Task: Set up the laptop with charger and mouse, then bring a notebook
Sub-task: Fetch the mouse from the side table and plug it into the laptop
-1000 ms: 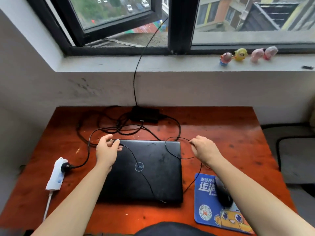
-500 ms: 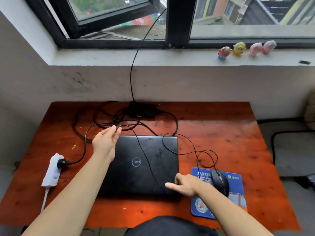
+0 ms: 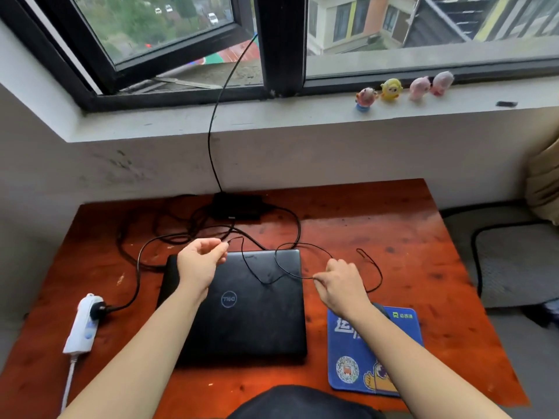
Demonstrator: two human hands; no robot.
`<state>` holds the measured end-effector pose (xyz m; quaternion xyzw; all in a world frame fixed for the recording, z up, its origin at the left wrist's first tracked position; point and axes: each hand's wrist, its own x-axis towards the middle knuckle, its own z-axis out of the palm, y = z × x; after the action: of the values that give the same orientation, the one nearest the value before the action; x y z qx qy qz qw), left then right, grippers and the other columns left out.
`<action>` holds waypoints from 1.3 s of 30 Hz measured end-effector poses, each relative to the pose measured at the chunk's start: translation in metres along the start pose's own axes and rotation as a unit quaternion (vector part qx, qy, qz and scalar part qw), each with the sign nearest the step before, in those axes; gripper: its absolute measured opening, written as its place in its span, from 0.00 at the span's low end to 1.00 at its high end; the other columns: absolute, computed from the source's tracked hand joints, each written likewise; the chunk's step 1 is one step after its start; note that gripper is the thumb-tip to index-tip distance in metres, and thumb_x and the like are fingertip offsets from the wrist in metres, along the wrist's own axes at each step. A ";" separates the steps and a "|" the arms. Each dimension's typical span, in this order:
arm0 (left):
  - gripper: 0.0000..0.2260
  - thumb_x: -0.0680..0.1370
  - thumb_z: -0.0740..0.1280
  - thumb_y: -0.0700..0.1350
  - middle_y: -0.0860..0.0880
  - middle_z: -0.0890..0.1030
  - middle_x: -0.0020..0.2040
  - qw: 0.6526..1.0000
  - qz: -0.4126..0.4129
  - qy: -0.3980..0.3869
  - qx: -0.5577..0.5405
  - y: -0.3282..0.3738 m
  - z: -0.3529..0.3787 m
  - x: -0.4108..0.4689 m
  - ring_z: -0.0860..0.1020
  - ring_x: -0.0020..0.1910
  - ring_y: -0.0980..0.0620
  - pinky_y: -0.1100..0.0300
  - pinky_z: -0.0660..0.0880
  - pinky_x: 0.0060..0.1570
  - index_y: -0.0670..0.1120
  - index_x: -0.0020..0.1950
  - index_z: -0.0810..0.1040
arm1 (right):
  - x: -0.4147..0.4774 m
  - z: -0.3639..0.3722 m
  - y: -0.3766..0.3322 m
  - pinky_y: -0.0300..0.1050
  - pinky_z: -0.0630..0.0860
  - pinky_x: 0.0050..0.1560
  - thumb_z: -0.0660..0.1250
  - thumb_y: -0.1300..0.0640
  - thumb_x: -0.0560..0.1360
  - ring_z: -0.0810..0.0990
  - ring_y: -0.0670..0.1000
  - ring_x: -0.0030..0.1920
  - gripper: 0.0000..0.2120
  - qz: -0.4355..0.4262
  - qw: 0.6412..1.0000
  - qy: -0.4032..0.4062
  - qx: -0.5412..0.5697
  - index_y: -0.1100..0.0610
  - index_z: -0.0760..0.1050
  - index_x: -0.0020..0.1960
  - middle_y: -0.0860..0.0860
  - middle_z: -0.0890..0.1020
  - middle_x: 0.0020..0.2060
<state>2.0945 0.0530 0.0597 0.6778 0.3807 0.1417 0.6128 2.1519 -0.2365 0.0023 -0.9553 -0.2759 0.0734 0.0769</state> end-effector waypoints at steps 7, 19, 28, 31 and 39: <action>0.08 0.77 0.68 0.35 0.45 0.83 0.42 0.990 -0.047 0.055 0.119 -0.035 -0.039 -0.023 0.84 0.38 0.51 0.54 0.81 0.45 0.42 0.55 0.79 | 0.059 -0.026 -0.008 0.53 0.72 0.44 0.66 0.53 0.79 0.79 0.62 0.43 0.09 0.084 0.963 0.196 0.167 0.55 0.84 0.51 0.56 0.83 0.39; 0.10 0.75 0.72 0.40 0.49 0.83 0.48 0.979 -0.065 0.062 0.183 -0.061 -0.124 0.014 0.80 0.48 0.51 0.60 0.75 0.49 0.44 0.56 0.84 | 0.096 0.018 -0.068 0.50 0.72 0.55 0.64 0.56 0.80 0.79 0.61 0.53 0.09 0.143 0.956 0.042 0.252 0.57 0.81 0.55 0.57 0.82 0.50; 0.13 0.77 0.68 0.37 0.40 0.83 0.57 0.972 -0.139 -0.064 0.178 -0.092 -0.158 0.070 0.80 0.57 0.39 0.47 0.75 0.60 0.42 0.61 0.82 | 0.095 0.064 -0.110 0.58 0.72 0.51 0.57 0.59 0.83 0.76 0.67 0.53 0.12 0.229 0.957 0.030 0.176 0.63 0.75 0.60 0.65 0.77 0.54; 0.10 0.75 0.70 0.38 0.44 0.84 0.50 0.969 -0.150 -0.080 0.177 -0.095 -0.168 0.083 0.79 0.40 0.50 0.54 0.77 0.45 0.45 0.56 0.83 | 0.112 0.061 -0.104 0.60 0.71 0.56 0.57 0.62 0.82 0.73 0.68 0.58 0.15 0.248 0.960 0.018 0.128 0.64 0.73 0.66 0.65 0.76 0.58; 0.04 0.73 0.74 0.42 0.49 0.83 0.41 0.968 -0.158 -0.059 0.184 -0.102 -0.177 0.120 0.79 0.37 0.52 0.50 0.80 0.47 0.50 0.45 0.83 | 0.141 0.055 -0.098 0.57 0.68 0.65 0.56 0.60 0.79 0.71 0.67 0.65 0.21 0.335 0.931 -0.120 0.085 0.63 0.67 0.71 0.65 0.70 0.66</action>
<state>2.0231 0.2595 -0.0319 0.7174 0.4654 -0.0700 0.5137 2.2090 -0.0726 -0.0471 -0.9661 0.0600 0.2325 0.0951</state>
